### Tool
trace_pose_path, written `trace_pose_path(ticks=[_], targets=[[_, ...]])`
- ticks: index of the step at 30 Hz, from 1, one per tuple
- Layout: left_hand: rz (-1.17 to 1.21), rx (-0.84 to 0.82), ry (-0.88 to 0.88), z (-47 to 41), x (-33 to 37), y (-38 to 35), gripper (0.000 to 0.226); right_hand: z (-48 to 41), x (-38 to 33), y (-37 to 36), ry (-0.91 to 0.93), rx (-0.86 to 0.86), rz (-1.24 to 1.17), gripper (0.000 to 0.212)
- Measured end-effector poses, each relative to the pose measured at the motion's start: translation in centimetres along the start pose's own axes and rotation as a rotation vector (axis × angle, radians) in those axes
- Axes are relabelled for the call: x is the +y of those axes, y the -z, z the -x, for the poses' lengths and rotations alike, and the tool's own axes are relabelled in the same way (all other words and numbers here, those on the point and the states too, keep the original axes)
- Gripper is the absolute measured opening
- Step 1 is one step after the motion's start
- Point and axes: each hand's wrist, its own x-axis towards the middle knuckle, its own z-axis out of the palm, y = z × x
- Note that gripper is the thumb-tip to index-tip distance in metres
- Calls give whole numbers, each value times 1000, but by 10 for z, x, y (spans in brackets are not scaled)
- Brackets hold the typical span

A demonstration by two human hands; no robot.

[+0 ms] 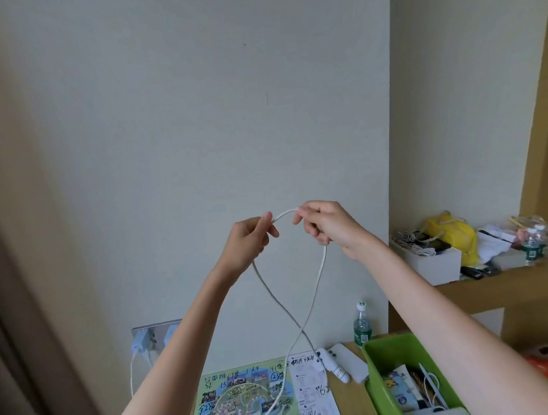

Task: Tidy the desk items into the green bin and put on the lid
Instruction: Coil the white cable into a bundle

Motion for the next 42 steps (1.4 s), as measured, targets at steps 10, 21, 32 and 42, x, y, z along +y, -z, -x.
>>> trace_pose_path(ticks=[10,21,32,42], targets=[[198,40,173,26,-54,4,38,0,33,21,61,534,-330,25],[200,139,261,34,-62,3,34,11,58,21,-253,-46,-13,33],[602,159,304,22,-44,2,33,6,81,7,-161,188,-135,29],[1246,98,188,18,-41,11,44,25,100,2,-279,-38,-119,38]])
